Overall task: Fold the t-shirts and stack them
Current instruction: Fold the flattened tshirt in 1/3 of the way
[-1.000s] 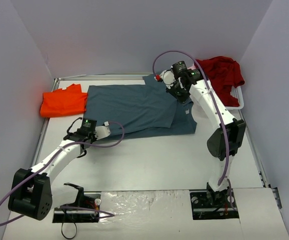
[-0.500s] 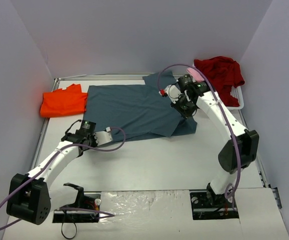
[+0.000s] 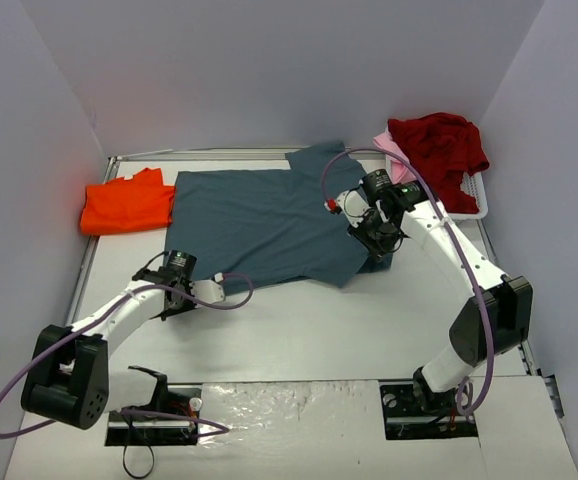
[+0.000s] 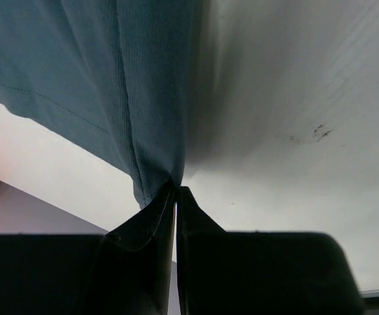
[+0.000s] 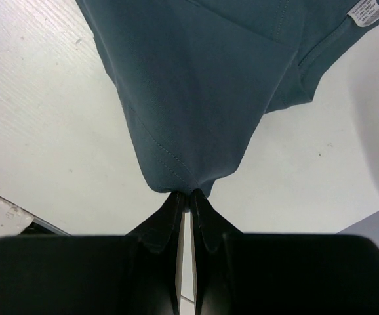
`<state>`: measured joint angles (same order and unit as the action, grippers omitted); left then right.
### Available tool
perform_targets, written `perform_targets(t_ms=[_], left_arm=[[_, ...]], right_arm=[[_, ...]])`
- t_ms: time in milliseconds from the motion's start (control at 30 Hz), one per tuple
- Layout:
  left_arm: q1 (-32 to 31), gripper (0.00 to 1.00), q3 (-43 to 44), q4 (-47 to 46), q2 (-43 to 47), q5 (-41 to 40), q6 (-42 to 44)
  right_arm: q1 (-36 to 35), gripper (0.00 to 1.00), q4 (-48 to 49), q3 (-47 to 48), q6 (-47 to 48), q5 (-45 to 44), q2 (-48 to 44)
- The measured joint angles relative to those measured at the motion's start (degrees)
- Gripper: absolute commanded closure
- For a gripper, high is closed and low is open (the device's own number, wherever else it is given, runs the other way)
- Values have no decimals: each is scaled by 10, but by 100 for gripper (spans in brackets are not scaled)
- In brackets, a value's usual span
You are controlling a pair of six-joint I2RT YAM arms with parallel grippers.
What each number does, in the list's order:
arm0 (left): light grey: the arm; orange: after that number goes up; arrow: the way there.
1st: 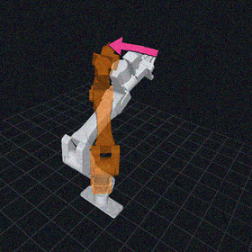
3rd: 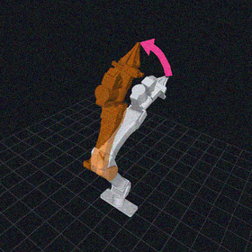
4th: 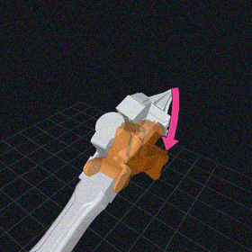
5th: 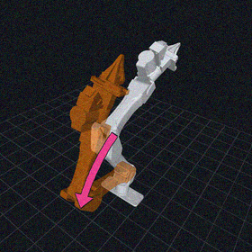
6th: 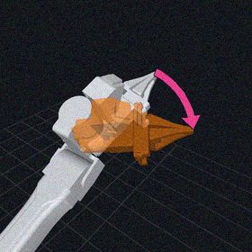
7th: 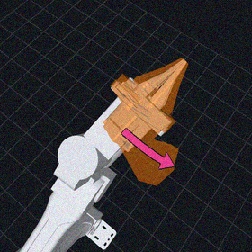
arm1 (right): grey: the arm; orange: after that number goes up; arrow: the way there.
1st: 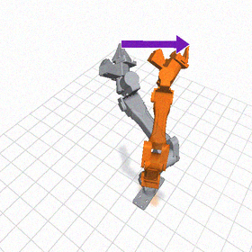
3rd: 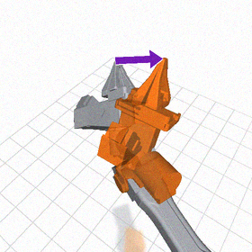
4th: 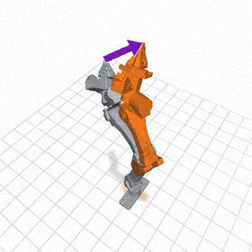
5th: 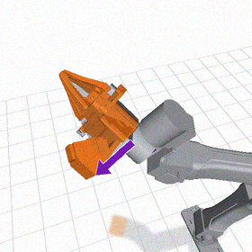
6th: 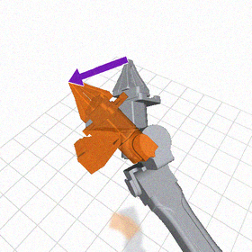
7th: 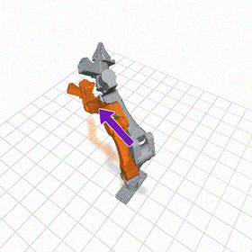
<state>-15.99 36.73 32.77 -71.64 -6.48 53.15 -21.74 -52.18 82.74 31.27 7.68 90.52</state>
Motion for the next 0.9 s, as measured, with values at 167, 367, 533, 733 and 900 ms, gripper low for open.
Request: perform_targets(t_ms=[167,367,533,733,900], left_arm=[[3,98,-22,-8,1,1,7],[15,98,-27,-25,3,-2,13],[29,98,-36,-39,16,-5,28],[43,98,-39,-45,23,-6,41],[45,98,-39,-45,28,-5,47]], right_arm=[[0,100,6,-9,-2,2,0],[1,100,9,-17,-2,-12,-2],[14,100,10,-18,1,-29,-5],[34,100,9,-14,4,-39,-5],[41,100,7,21,7,-41,-5]])
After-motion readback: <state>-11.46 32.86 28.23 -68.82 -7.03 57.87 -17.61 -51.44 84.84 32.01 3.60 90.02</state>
